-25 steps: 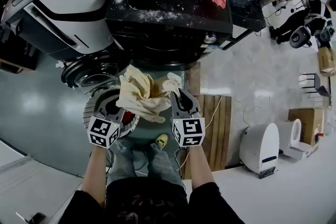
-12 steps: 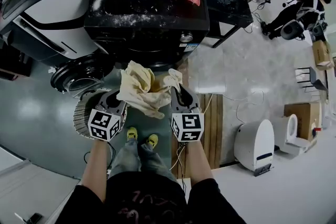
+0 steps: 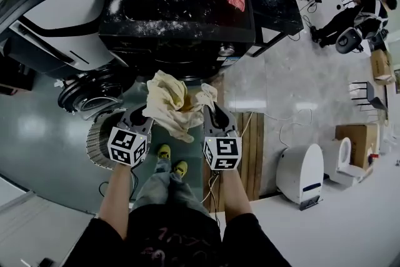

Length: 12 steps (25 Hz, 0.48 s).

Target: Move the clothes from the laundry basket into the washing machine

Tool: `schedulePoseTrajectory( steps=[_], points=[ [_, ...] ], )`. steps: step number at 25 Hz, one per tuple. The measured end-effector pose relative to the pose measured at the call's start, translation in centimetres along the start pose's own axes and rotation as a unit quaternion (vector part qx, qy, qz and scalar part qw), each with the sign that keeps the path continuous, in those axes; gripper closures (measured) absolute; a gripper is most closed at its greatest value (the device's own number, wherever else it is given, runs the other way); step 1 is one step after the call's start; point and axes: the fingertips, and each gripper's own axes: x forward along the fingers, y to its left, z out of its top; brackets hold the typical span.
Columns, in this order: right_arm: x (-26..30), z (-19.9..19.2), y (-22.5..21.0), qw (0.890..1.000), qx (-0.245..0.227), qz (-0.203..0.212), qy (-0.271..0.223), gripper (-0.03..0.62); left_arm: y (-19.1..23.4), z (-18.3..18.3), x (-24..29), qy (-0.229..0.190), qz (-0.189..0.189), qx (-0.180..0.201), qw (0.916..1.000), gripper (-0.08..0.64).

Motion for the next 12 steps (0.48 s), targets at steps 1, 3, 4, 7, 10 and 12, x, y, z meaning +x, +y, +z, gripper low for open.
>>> schedulePoseTrajectory(
  steps=[1,3,4,7,10,12],
  points=[
    [0.4,0.0,-0.1,1.0,0.006,-0.003,0.001,0.535,0.4,0.1,0.3,0.0,-0.002,-0.002,1.0,0.505],
    [1.3,-0.1,-0.2,1.0,0.015,-0.009,-0.001,0.535,1.4,0.2,0.9,-0.003,-0.005,-0.006,1.0,0.505],
    [1.7,-0.1,-0.3,1.0,0.016,-0.012,-0.003,0.535,1.9,0.2,1.2,-0.006,-0.008,-0.008,0.9999,0.505],
    [2.9,-0.4,-0.8,1.0,0.017,-0.017,-0.007,0.535,3.1,0.0,2.3,-0.012,-0.014,-0.011,0.9998,0.506],
    [4.2,-0.8,-1.2,1.0,0.023,-0.02,-0.008,0.535,3.9,-0.5,3.6,-0.01,-0.016,-0.016,0.9997,0.506],
    [5.1,-1.2,-1.5,0.999,0.027,-0.017,-0.005,0.535,4.3,-0.9,4.5,-0.008,-0.015,-0.026,0.9995,0.505]
  ],
)
